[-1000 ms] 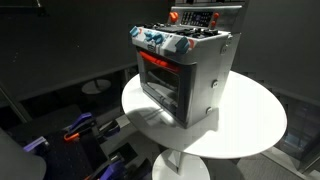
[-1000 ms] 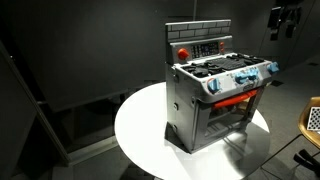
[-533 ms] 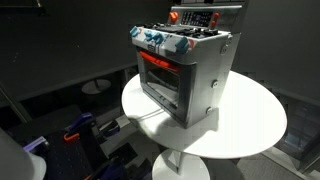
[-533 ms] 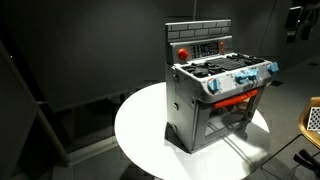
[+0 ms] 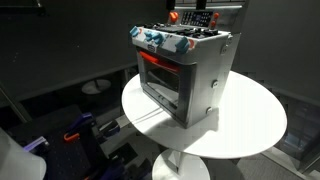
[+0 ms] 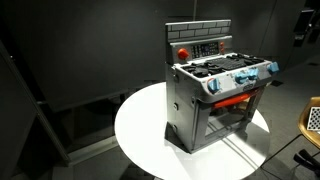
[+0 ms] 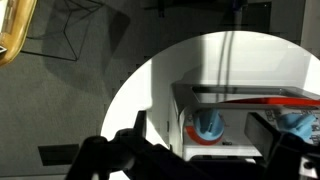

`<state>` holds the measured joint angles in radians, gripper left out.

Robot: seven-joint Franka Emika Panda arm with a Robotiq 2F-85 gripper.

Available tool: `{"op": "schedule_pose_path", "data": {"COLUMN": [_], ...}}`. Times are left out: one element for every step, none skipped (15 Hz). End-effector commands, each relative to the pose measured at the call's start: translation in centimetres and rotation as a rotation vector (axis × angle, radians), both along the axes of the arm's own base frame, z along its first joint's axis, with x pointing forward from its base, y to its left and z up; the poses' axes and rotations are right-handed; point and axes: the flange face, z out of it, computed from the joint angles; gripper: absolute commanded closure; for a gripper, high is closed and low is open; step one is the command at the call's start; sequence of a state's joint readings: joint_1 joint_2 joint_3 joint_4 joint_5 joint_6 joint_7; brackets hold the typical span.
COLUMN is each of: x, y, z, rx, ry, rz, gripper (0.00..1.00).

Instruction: Push the top right button on the toy stove

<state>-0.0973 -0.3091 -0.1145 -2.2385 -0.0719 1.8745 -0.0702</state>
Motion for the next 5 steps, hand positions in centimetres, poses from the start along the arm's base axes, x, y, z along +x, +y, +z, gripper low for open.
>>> {"op": "schedule_pose_path", "data": {"x": [-1.22, -0.43, -0.56, -0.65, -0.70], "y": [-0.11, -0.01, 0.00, 0.02, 0.03], "z": [0.13, -0.07, -0.11, -0.13, -0.14], "rx": [-0.007, 0.000, 0.000, 0.000, 0.000], "ry": [-0.040, -0.013, -0.017, -0.018, -0.018], "rz": [-0.022, -0.002, -0.003, -0.003, -0.003], "gripper": [0.00, 0.00, 0.00, 0.00, 0.00]}}
